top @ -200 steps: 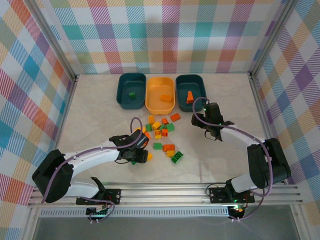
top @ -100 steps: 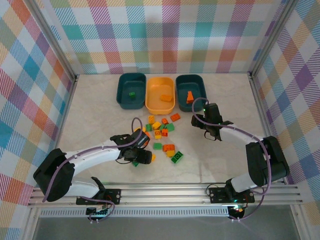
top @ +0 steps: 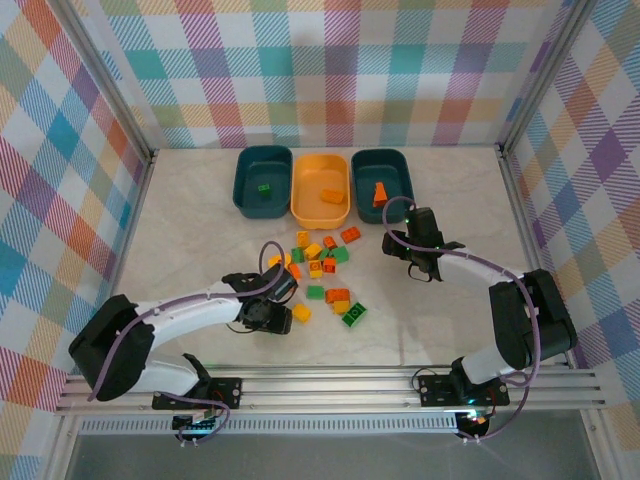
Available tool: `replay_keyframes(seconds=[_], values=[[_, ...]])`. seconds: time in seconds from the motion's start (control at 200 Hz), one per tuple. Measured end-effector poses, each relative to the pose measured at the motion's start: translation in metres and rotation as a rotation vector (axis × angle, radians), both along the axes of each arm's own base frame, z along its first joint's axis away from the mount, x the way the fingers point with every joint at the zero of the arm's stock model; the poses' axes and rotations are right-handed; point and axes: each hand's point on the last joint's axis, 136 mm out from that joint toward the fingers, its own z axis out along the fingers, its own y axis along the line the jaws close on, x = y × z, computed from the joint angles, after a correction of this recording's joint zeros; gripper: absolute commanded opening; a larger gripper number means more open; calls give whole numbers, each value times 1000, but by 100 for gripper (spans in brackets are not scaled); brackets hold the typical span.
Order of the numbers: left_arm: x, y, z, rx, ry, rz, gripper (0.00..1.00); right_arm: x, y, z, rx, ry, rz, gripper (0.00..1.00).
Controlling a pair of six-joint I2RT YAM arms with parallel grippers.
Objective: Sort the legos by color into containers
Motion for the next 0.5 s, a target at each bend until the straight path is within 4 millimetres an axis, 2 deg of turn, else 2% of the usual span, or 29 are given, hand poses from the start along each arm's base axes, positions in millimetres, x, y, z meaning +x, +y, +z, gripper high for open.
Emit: replay_keyframes(seconds=[0.115,0.21,0.32,0.415,0.5], values=[[1,4,-10,44,15,7,29,0,0,0,-1,1,0,62],[2,6,-7,61,12,10,18,-1,1,0,-2,2,2,62],[5,7,-2,75,2,8,10,-1,1,0,-4,1,2,62],[16,9,22,79,-62,21,2,-1,1,0,-6,1,1,62],[36,9,61,52,-181,55,0,-1,1,0,-6,1,1,62]])
